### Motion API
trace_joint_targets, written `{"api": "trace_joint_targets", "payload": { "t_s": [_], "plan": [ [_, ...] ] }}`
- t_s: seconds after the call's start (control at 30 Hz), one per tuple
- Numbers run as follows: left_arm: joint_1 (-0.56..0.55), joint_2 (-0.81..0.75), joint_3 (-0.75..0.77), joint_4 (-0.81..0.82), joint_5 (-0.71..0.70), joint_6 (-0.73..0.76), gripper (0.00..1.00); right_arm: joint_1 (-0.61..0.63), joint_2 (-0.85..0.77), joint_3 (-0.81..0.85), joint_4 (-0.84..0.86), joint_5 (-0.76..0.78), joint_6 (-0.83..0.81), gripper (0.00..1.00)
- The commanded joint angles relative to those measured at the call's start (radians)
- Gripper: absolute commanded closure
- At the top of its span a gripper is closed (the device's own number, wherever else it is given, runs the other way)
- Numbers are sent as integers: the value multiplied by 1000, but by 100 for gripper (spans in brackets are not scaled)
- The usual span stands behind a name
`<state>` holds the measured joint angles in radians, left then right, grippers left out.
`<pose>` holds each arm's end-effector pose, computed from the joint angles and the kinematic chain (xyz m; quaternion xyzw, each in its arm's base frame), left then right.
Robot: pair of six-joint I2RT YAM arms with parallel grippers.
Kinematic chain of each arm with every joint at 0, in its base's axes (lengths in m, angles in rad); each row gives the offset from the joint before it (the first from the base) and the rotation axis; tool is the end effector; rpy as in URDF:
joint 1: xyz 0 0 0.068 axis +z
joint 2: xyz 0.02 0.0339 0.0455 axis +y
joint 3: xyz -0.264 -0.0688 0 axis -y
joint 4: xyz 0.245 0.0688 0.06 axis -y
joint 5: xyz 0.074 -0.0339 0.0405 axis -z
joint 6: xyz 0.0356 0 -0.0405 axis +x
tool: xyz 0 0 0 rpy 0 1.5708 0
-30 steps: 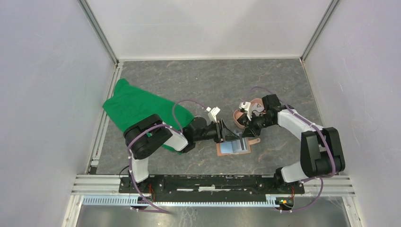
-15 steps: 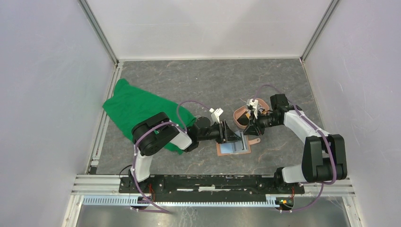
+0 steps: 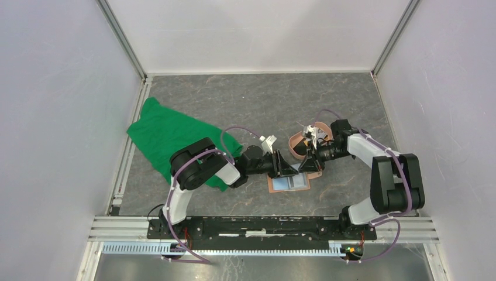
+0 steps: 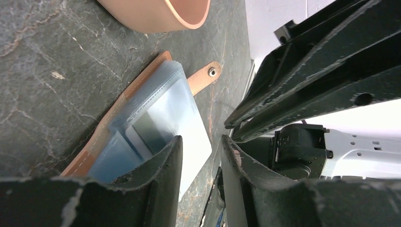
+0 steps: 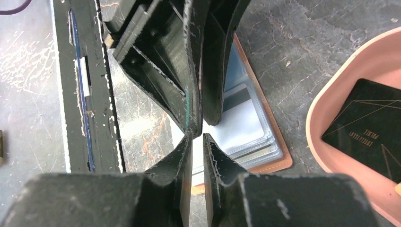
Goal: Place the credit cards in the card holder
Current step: Insert the credit card into the card holder.
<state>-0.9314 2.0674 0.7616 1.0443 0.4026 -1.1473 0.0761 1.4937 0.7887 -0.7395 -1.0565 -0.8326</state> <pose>0.2102 -0.3060 0.0973 0.0373 0.7858 -0.5947 0.1656 0.2336 0.0489 0.1729 -0.4069 0.7606 0.4473 0.2364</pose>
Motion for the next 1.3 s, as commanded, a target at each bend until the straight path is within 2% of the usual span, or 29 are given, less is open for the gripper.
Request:
{"api": "trace_joint_targets", "payload": {
  "t_s": [0.0, 0.27, 0.47, 0.6, 0.73, 0.87, 1.03, 1.07, 1.1, 1.2, 1.27],
  "plan": [
    [8, -84, -20, 11, -44, 24, 58, -2, 38, 23, 3, -27, 5, 82],
    [8, -256, -52, -101, -90, 154, 55, 9, 125, 23, 79, 152, 105, 85],
    [8, -419, -99, -243, -179, 316, 52, 10, 113, 6, 122, 258, 134, 85],
    [8, -530, -131, -310, -231, 417, 49, 8, 92, 37, 24, 117, 7, 85],
    [8, -610, -157, -326, -266, 482, 41, 8, 43, 72, -100, -6, -152, 84],
    [19, -662, -176, -331, -291, 517, 33, 0, 8, 107, -205, -56, -296, 82],
    [71, -787, -185, -433, -370, 591, 19, -35, -33, 210, -257, -53, -328, 81],
    [89, -830, -189, -454, -392, 603, 13, -45, -49, 233, -238, -29, -307, 81],
    [103, -858, -193, -470, -411, 608, 3, -57, -68, 253, -189, -2, -247, 81],
    [155, -920, -206, -513, -451, 584, 0, -63, -170, 230, 103, 181, -14, 76],
    [191, -947, -218, -516, -397, 574, 0, -62, -224, 184, 274, 292, 91, 53]
  ]
}}
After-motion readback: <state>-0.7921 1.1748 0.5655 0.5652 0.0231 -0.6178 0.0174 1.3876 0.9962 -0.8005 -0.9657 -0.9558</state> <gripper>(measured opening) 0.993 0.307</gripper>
